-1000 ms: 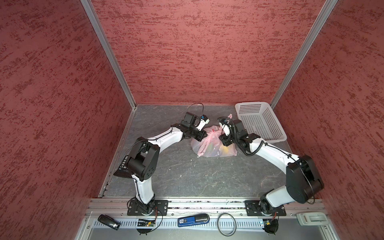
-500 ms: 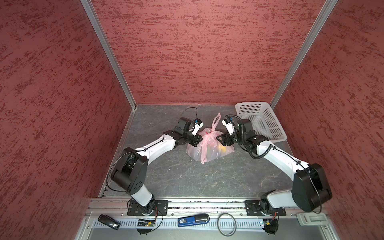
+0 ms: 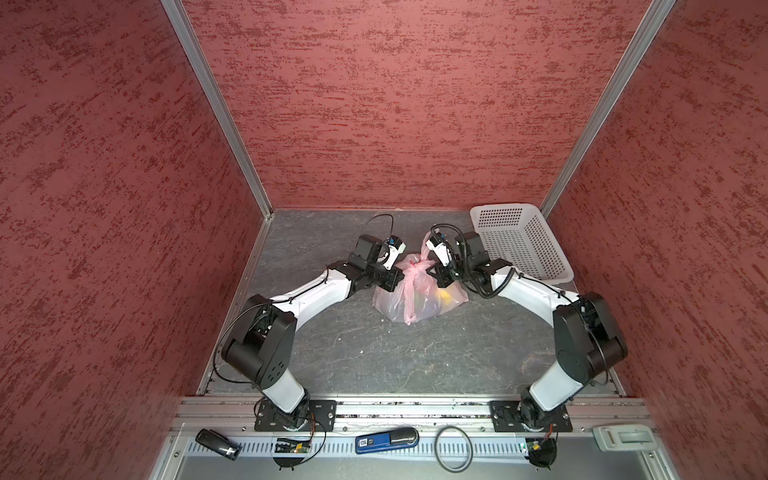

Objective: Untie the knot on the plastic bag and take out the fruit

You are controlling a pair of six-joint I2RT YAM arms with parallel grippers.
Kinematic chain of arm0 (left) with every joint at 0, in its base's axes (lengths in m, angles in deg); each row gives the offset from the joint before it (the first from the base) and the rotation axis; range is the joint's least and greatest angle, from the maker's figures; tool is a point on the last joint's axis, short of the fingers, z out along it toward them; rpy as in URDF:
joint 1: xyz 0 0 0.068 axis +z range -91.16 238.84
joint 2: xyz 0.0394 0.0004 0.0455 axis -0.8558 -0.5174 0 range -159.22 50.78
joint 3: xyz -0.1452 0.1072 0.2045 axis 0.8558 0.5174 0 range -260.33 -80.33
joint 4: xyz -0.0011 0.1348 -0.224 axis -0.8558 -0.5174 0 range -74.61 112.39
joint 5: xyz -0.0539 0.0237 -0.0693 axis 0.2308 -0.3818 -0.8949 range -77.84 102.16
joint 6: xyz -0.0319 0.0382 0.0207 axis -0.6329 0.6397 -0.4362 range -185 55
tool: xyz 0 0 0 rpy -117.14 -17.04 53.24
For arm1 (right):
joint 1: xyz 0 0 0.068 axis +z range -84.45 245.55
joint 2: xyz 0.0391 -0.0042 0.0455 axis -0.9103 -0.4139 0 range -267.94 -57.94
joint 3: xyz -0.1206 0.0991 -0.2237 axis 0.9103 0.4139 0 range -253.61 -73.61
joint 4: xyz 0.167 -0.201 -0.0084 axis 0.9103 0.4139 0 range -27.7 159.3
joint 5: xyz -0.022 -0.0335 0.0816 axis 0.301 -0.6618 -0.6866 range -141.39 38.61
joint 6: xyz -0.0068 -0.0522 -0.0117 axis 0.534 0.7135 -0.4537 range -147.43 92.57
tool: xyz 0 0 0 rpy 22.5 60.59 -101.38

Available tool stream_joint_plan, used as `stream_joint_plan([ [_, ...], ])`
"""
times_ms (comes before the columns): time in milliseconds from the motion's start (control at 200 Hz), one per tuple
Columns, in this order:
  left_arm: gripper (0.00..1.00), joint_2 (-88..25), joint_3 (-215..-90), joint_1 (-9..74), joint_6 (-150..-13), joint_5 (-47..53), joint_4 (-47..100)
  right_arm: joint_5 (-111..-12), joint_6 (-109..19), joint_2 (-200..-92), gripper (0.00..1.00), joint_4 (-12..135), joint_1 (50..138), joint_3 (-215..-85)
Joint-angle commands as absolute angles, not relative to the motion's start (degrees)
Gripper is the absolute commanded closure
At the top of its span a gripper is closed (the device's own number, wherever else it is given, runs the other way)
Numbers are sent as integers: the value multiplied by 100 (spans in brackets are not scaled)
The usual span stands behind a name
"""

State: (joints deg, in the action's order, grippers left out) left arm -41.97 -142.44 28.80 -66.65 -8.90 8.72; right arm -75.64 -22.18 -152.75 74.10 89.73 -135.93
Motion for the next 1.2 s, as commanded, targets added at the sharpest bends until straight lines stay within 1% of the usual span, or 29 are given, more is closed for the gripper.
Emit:
stream_joint_plan([
  [0,100,-3920,-14150,2994,-6648,-676,853,-7586,-2119,-15053,100,7371,8976,-13665],
  [245,100,-3417,-13714,3683,-6816,-673,767,-7307,-2654,-14233,100,7296,8596,-12916],
  [431,100,-3259,-13335,4344,-7159,-701,699,-6610,-3561,-13655,100,7182,8100,-12199],
  [581,100,-3128,-13050,4671,-7513,-594,674,-6044,-4041,-13408,100,7201,7860,-11817],
  [661,100,-3104,-12967,4724,-7598,-599,680,-5994,-4162,-13445,100,7235,7812,-11809],
  [782,100,-3072,-12964,4709,-7607,-728,693,-6286,-4019,-13628,100,7347,7817,-12019],
  [872,100,-2980,-13029,4603,-7560,-754,729,-6510,-3696,-13514,81,7389,7885,-12156],
  [1002,100,-2854,-13207,4401,-7458,-639,667,-6232,-2992,-13082,49,7714,8240,-12361],
  [1087,100,-2752,-13253,4315,-7480,-584,692,-6108,-2540,-12882,36,8065,8488,-12564],
  [1197,100,-2632,-13293,4246,-7483,-531,758,-5940,-2039,-12816,24,8416,8860,-12830],
])
